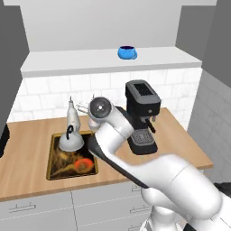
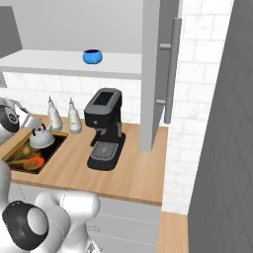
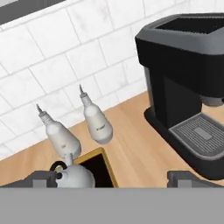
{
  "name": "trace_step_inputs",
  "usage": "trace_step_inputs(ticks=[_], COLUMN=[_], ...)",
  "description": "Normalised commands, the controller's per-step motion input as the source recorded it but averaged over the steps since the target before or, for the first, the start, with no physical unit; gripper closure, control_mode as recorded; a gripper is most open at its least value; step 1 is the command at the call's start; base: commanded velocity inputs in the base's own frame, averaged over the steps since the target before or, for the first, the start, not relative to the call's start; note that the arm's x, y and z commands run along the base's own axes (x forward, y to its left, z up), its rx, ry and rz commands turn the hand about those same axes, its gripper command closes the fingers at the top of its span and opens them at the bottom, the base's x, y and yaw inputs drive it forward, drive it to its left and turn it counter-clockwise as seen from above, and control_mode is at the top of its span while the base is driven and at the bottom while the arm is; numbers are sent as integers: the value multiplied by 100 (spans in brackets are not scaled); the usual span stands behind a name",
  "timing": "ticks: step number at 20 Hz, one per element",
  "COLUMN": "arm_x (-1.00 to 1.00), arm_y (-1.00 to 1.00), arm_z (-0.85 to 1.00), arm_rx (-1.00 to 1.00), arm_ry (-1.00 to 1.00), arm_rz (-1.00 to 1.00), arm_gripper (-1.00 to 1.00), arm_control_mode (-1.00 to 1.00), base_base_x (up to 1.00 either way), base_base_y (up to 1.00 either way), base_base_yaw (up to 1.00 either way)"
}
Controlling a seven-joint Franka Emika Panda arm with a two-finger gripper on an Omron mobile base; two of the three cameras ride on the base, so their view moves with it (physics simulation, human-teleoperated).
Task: Pick the kettle from the counter and place it on the tray. Then pick the mug from the cabinet and place it on the tray. Then close the cabinet doors.
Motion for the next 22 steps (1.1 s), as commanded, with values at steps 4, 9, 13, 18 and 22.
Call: trace_step_inputs(ticks=[4, 9, 13, 18, 22], arm_x=[-7, -5, -9, -3, 2], arm_y=[-86, -79, -67, -60, -41], arm_z=[59, 53, 61, 48, 43], arm_rx=[0, -1, 0, 0, -1], arm_ry=[-3, -1, -1, -1, -10], arm_rz=[0, 2, 9, 16, 23], arm_gripper=[-100, -100, -100, -100, -100], arm_control_mode=[-100, -100, -100, -100, -100], base_base_x=[0, 0, 0, 0, 0], base_base_y=[0, 0, 0, 0, 0], base_base_yaw=[0, 0, 0, 0, 0])
